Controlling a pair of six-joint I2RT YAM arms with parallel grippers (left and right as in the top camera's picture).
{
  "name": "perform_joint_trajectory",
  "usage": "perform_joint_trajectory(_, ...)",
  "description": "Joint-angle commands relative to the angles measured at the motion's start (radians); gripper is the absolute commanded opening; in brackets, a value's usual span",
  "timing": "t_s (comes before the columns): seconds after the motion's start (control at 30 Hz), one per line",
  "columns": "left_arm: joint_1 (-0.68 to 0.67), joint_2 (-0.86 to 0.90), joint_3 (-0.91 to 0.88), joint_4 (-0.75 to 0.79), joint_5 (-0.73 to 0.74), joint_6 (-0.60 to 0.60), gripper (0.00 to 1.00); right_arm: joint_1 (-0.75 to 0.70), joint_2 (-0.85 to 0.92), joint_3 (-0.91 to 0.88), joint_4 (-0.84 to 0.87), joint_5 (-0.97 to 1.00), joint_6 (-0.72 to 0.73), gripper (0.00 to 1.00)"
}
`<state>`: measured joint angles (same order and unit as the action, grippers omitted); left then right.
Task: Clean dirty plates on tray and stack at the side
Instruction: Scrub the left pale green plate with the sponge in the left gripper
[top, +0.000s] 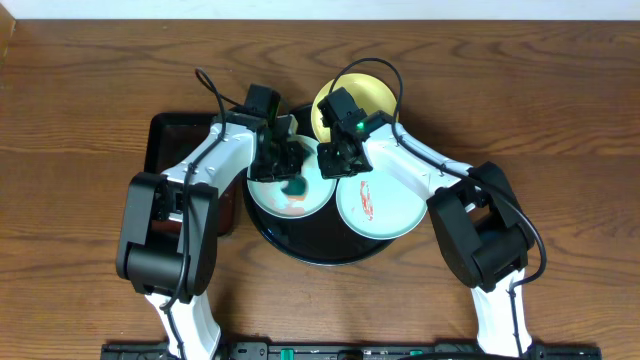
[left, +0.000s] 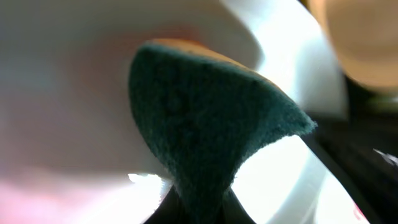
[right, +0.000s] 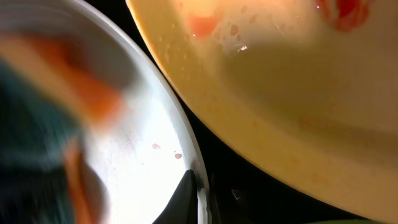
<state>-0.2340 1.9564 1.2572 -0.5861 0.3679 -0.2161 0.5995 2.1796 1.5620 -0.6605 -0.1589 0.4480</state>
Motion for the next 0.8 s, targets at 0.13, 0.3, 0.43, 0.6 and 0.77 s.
perform_joint_trajectory(0.13, 0.003, 0.009, 0.006, 0.041, -0.509, -0.224, 0.07, 0.010, 0.026, -0.029, -0.012, -0.002, -0.001, 0.05)
perform_joint_trajectory(0.3, 0.003, 0.009, 0.006, -0.056, -0.490, -0.246, 0.07, 0.010, 0.026, -0.029, -0.011, 0.001, -0.001, 0.06)
perform_joint_trajectory(0.43, 0.002, 0.009, 0.006, -0.163, -0.353, -0.192, 0.08, 0.010, 0.026, -0.029, -0.008, 0.001, 0.000, 0.06)
perform_joint_trajectory(0.6, 0.002, 0.009, 0.006, -0.222, 0.005, 0.040, 0.07, 0.010, 0.026, -0.029, -0.008, 0.001, 0.000, 0.06)
perform_joint_trajectory(0.77, 0.003, 0.009, 0.006, -0.185, 0.149, 0.096, 0.08, 0.010, 0.026, -0.029, -0.009, 0.001, 0.000, 0.06)
